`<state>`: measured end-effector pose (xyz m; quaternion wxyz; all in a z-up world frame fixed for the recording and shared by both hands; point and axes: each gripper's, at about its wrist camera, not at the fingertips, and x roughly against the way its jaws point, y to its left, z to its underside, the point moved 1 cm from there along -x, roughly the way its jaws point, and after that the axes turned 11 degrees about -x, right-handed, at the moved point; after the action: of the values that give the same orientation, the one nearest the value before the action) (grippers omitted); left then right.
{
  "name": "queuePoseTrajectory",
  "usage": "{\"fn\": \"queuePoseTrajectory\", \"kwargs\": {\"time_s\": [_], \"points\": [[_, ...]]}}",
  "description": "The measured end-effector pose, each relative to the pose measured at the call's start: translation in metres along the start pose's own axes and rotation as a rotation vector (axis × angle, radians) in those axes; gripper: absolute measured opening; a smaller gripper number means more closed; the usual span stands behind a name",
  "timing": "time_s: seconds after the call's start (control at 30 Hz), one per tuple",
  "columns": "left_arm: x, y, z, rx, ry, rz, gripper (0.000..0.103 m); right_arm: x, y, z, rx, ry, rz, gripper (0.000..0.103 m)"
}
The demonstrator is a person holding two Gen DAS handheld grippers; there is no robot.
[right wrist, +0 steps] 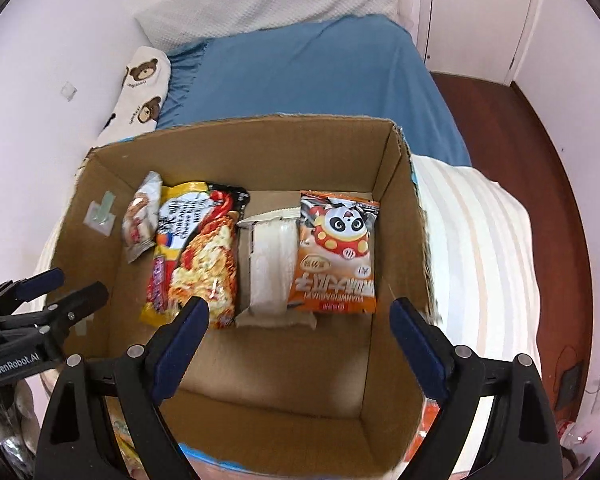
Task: Organize snacks
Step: 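Carry both bags into the cardboard box and open both tools, then withdraw both tools from the box toward the remaining snacks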
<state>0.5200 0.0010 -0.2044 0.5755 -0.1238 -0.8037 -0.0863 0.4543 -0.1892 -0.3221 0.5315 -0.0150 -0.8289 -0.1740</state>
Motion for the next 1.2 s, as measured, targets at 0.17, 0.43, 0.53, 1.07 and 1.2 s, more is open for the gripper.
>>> {"fn": "queuePoseTrajectory", "kwargs": {"time_s": [0.17,0.43,0.53,1.07,1.2], "points": [[0.028,-0.007,0.02,0.003,-0.061,-0.031,0.089,0.037,0.007,0.025,0.02,-0.074,0.0,0.094],[0.079,-0.021,0.054,-0.003,-0.147,-0.031,0.089,0.097,0.012,0.062,0.055,-0.168,-0.015,0.094],[0.099,-0.03,0.069,-0.028,-0.176,-0.034,0.088,0.118,0.012,0.077,0.06,-0.194,-0.029,0.094],[0.123,-0.014,0.175,0.023,-0.141,-0.117,0.089,0.132,-0.028,0.171,-0.116,-0.049,-0.156,0.096],[0.082,0.027,0.227,0.082,0.015,-0.172,0.088,0.077,-0.039,0.21,-0.172,0.11,-0.143,0.095]]}}
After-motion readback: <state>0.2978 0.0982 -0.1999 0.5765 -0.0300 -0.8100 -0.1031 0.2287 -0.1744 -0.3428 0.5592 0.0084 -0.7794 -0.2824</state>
